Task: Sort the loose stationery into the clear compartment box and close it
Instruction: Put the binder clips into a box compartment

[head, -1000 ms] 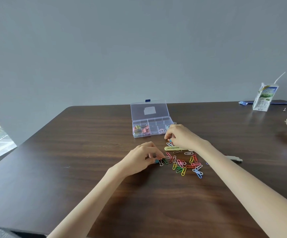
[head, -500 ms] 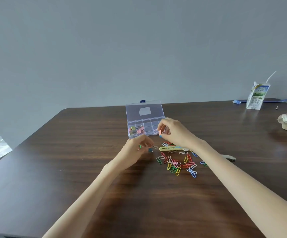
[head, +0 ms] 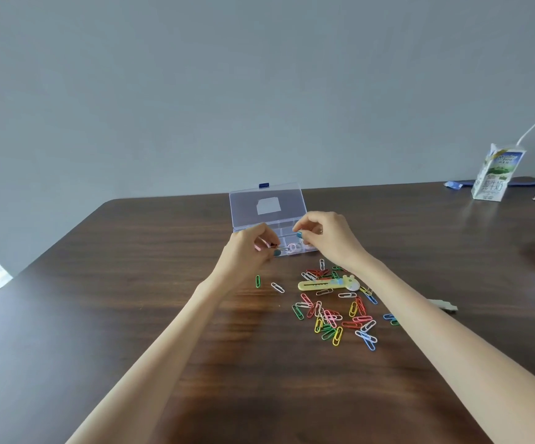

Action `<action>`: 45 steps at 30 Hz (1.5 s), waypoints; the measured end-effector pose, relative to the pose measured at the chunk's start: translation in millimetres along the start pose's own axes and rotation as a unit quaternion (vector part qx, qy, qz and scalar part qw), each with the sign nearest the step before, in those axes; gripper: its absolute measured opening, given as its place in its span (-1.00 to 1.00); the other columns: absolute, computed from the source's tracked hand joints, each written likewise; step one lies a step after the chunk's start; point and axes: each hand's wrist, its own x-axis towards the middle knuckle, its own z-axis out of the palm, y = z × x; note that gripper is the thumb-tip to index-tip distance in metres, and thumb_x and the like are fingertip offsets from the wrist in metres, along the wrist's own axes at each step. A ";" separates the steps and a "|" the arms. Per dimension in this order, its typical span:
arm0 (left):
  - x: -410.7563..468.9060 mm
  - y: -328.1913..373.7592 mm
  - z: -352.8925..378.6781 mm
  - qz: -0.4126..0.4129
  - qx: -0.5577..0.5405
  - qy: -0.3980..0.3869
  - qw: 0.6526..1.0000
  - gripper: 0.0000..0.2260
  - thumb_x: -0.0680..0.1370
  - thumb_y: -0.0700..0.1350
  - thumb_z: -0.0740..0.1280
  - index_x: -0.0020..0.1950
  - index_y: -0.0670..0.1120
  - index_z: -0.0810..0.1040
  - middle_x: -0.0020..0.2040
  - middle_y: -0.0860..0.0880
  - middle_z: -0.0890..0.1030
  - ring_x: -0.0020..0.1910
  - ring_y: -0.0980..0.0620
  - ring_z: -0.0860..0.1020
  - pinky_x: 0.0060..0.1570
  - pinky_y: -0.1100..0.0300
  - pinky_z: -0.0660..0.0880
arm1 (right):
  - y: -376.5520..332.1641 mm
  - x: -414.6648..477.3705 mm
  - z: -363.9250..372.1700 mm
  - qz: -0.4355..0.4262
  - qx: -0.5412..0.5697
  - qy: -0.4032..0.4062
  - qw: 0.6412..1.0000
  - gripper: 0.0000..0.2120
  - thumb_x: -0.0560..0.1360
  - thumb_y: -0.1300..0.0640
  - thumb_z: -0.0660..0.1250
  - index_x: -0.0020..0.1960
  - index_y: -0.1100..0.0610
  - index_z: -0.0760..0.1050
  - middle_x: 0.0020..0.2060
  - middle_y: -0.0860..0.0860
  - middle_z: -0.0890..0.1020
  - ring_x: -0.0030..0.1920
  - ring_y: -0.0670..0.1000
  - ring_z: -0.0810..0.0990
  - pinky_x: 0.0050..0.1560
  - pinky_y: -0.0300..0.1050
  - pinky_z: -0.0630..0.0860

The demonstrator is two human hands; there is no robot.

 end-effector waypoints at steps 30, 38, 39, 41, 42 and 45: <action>41.8 -20.8 -1.7 0.021 0.011 0.004 1.000 -0.83 0.43 -0.38 0.41 -0.13 -0.12 0.61 -0.23 0.02 0.66 -0.27 0.24 0.63 -0.24 0.42 0.55 | -2.6 28.6 28.5 0.026 -0.007 0.025 0.999 -0.92 0.38 0.26 0.49 -0.14 0.14 0.69 -0.23 0.03 0.71 -0.26 -0.10 0.62 -0.21 -0.31 0.50; 42.9 -24.3 -0.9 0.037 0.055 0.004 0.998 -0.83 0.45 -0.35 0.40 -0.14 -0.09 0.64 -0.22 0.04 0.67 -0.21 0.16 0.65 -0.09 0.15 0.64 | 2.2 27.6 32.0 0.035 -0.024 0.002 0.999 -0.88 0.42 0.24 0.46 -0.05 0.16 0.70 -0.12 0.05 0.71 -0.15 -0.05 0.63 -0.07 -0.13 0.62; 42.4 -23.9 -1.0 0.036 0.059 0.009 0.998 -0.84 0.44 -0.35 0.41 -0.15 -0.08 0.64 -0.22 0.04 0.67 -0.21 0.15 0.64 -0.09 0.16 0.63 | 1.8 27.3 31.6 0.032 -0.027 -0.002 0.999 -0.88 0.42 0.24 0.46 -0.05 0.16 0.70 -0.12 0.05 0.71 -0.15 -0.05 0.63 -0.06 -0.13 0.62; 40.3 -23.5 -1.3 0.032 0.071 0.016 0.997 -0.83 0.42 -0.32 0.42 -0.17 -0.04 0.65 -0.23 0.07 0.67 -0.21 0.15 0.63 -0.10 0.16 0.61 | 0.8 26.4 31.3 0.024 -0.036 -0.008 0.999 -0.89 0.42 0.25 0.46 -0.06 0.14 0.70 -0.13 0.04 0.71 -0.16 -0.07 0.62 -0.06 -0.16 0.60; 39.0 -23.5 -1.1 0.029 0.076 0.016 0.997 -0.83 0.42 -0.31 0.42 -0.17 -0.03 0.64 -0.24 0.09 0.67 -0.21 0.15 0.62 -0.11 0.17 0.59 | 0.1 25.8 31.3 0.020 -0.040 -0.008 0.999 -0.89 0.42 0.25 0.45 -0.07 0.13 0.69 -0.14 0.03 0.71 -0.18 -0.08 0.62 -0.07 -0.18 0.59; 35.5 -23.0 0.0 0.025 0.089 0.019 0.996 -0.82 0.43 -0.28 0.39 -0.16 0.01 0.65 -0.23 0.14 0.67 -0.21 0.19 0.61 -0.10 0.18 0.58 | -2.3 24.6 33.1 0.011 -0.049 -0.003 0.999 -0.90 0.43 0.25 0.45 -0.08 0.13 0.69 -0.16 0.03 0.72 -0.21 -0.09 0.61 -0.08 -0.18 0.59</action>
